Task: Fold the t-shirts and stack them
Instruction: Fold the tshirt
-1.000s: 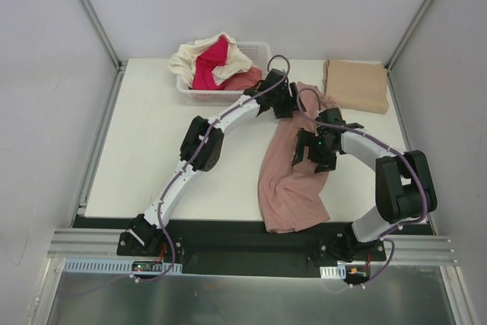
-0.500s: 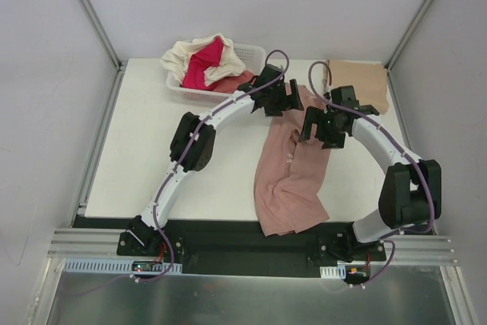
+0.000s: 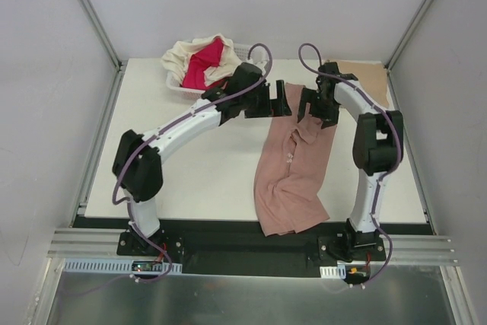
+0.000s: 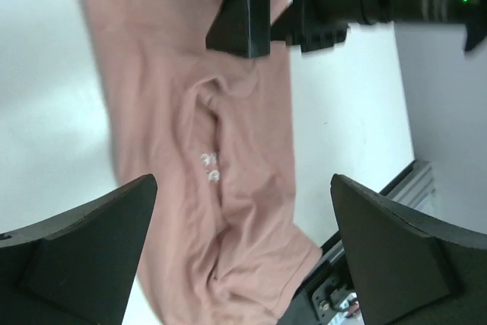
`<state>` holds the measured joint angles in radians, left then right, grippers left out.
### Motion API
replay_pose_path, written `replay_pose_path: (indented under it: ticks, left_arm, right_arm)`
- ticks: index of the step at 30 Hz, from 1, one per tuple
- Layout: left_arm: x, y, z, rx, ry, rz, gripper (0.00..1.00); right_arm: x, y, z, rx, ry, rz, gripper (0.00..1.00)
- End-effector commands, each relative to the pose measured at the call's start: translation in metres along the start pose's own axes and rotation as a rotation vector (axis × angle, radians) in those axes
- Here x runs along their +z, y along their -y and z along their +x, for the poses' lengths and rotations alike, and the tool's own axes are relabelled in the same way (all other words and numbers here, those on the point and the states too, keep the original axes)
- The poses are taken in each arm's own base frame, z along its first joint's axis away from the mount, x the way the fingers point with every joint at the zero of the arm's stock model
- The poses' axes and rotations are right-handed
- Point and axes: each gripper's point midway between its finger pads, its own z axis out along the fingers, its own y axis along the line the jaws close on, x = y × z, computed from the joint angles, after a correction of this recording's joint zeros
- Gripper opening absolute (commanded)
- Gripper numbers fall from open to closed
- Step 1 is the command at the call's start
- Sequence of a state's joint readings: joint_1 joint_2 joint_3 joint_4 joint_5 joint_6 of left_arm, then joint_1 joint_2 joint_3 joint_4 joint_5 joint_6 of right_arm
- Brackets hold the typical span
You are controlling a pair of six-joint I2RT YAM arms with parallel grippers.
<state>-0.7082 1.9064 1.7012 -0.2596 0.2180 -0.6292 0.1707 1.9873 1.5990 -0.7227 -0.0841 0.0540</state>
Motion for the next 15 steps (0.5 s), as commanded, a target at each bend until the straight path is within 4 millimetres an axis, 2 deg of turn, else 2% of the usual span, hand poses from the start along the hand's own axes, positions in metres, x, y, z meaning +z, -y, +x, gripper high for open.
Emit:
replay_pose_path:
  ticks: [1,2,3,4,5,6,8,9,10,11,12,15]
  left_arm:
    - [-0.047,-0.031,0.018,0.052,0.071,-0.132,0.99]
    - [-0.065,-0.031,0.015,0.057,0.108,-0.141,0.99]
    - [-0.072,-0.04,0.018,0.054,0.12,-0.169,0.99]
    - [-0.075,-0.058,0.034,0.042,0.103,-0.214,0.99]
    - [-0.09,-0.057,0.032,0.036,0.134,-0.213,0.99]
    - [-0.092,-0.074,0.047,0.022,0.115,-0.251,0.99]
    - [-0.105,-0.084,0.048,-0.005,0.144,-0.273,0.99]
    - [-0.106,-0.096,0.059,-0.018,0.126,-0.295,0.99]
    - [-0.109,-0.098,0.061,-0.03,0.124,-0.295,0.99]
    - [-0.113,-0.099,0.062,-0.038,0.13,-0.291,1.0]
    - [-0.113,-0.107,0.068,-0.047,0.121,-0.304,0.99]
    - [-0.115,-0.115,0.075,-0.058,0.112,-0.319,0.99]
  right_arm:
    - [0.025,0.0,-0.008,-0.049,-0.089,0.038,0.97]
    - [0.028,0.0,-0.011,-0.05,-0.093,0.056,0.97]
    - [0.028,-0.002,-0.021,-0.08,-0.079,0.056,0.97]
    - [0.038,0.001,-0.014,-0.098,-0.126,0.07,0.97]
    - [0.042,-0.005,-0.013,-0.12,-0.136,0.063,0.97]
    - [0.04,-0.012,-0.019,-0.135,-0.131,0.052,0.97]
    - [0.054,-0.024,-0.014,-0.198,-0.164,0.025,0.97]
    - [0.05,-0.035,-0.026,-0.227,-0.137,0.002,0.97]
    - [0.061,-0.038,-0.023,-0.246,-0.162,-0.005,0.97]
    - [0.063,-0.047,-0.027,-0.277,-0.157,-0.029,0.97]
    - [0.065,-0.05,-0.028,-0.286,-0.159,-0.038,0.97]
    - [0.075,-0.058,-0.051,-0.296,-0.095,-0.054,0.97]
